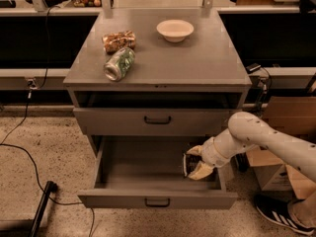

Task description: Place rxbar chocolate into middle drawer

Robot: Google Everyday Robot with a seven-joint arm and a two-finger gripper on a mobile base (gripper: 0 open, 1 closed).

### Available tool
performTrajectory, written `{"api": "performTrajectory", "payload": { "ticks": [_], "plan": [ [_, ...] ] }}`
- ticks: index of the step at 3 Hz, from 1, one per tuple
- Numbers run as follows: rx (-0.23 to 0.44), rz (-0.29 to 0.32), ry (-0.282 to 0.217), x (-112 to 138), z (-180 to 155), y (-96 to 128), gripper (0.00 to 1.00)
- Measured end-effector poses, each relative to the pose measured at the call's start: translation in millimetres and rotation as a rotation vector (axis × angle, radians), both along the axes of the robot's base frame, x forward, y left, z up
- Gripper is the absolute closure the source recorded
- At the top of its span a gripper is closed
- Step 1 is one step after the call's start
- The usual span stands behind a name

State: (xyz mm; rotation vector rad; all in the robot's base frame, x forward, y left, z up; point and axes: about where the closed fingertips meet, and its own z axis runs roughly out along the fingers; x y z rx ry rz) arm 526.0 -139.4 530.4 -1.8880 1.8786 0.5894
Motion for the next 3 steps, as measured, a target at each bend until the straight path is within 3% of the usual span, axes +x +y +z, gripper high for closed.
{"api": "performTrajectory", "payload": {
  "ticks": [1, 2, 3],
  "plan": [
    [0.082, -0.12, 0.022, 16.8, -21.9, 6.7, 1.0],
    [0.108, -0.208, 0.03, 26.4, -39.8, 15.4, 1.0],
    [0.082, -0.273, 0.007, 35.0, -47.9, 29.5, 1.0]
  ]
}}
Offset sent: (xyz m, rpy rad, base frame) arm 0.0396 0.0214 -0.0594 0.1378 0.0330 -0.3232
